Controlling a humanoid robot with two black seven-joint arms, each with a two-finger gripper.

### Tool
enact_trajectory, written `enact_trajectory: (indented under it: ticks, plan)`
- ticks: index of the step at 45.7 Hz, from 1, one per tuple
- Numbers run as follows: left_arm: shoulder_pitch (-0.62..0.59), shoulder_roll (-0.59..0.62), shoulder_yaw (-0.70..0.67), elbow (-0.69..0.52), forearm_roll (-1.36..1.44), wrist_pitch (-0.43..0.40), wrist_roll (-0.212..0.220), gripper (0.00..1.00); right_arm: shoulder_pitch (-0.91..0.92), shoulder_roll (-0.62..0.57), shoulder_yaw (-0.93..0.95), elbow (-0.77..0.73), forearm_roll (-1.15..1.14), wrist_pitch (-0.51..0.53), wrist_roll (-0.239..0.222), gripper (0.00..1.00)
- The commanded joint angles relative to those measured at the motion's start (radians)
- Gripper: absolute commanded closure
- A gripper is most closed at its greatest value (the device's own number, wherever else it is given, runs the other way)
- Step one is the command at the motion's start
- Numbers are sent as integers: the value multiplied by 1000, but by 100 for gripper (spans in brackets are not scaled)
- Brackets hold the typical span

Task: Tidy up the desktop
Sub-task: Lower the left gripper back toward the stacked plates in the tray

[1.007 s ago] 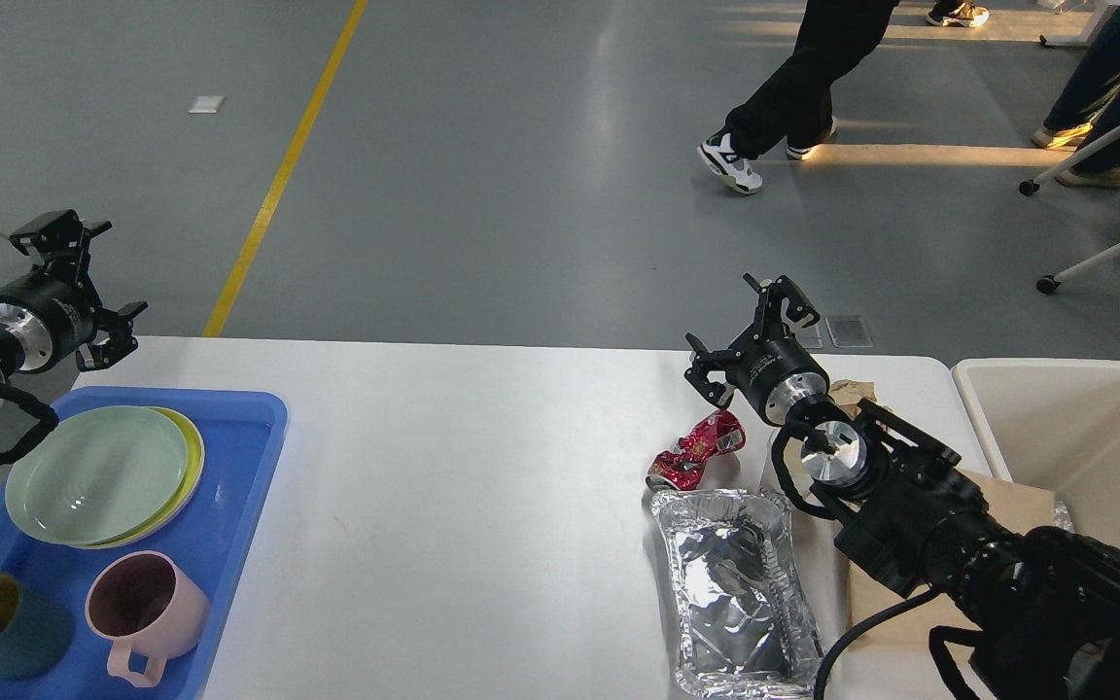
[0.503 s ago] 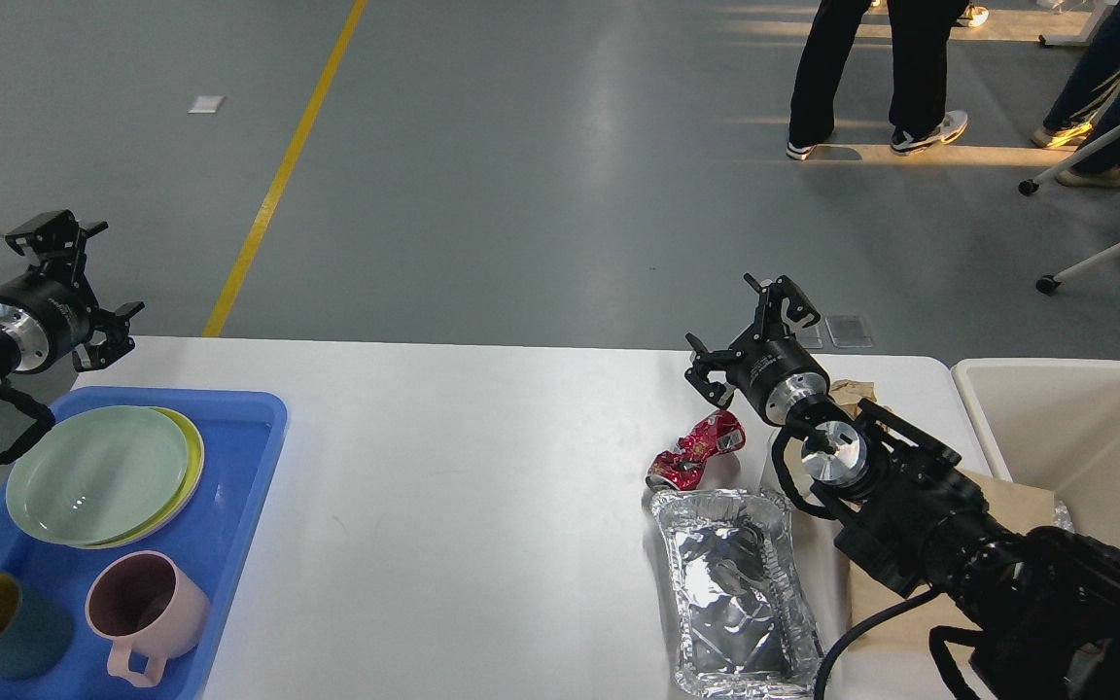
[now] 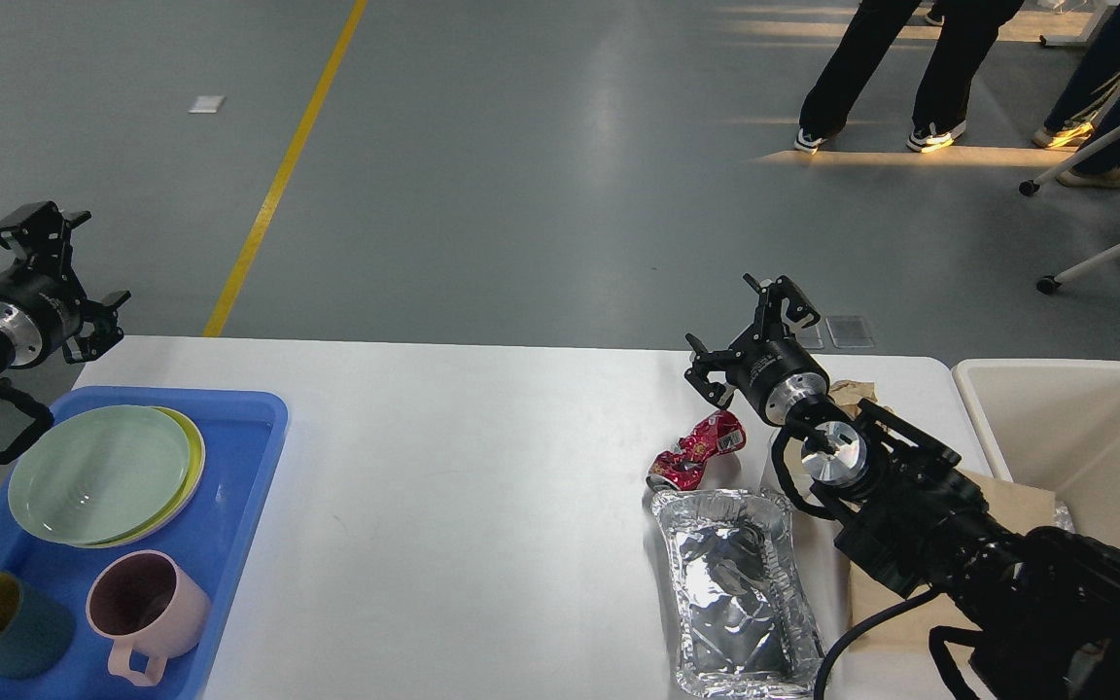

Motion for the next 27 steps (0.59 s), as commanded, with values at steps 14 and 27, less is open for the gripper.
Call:
enact_trajectory:
  ticks: [14, 27]
  plan:
    - [12, 1, 0, 4, 1, 2, -73, 4, 1, 0, 0, 0, 0, 0, 0, 0]
    - [12, -1, -1, 4, 1, 0, -73, 4, -1, 0, 0, 0, 0, 0, 0, 0]
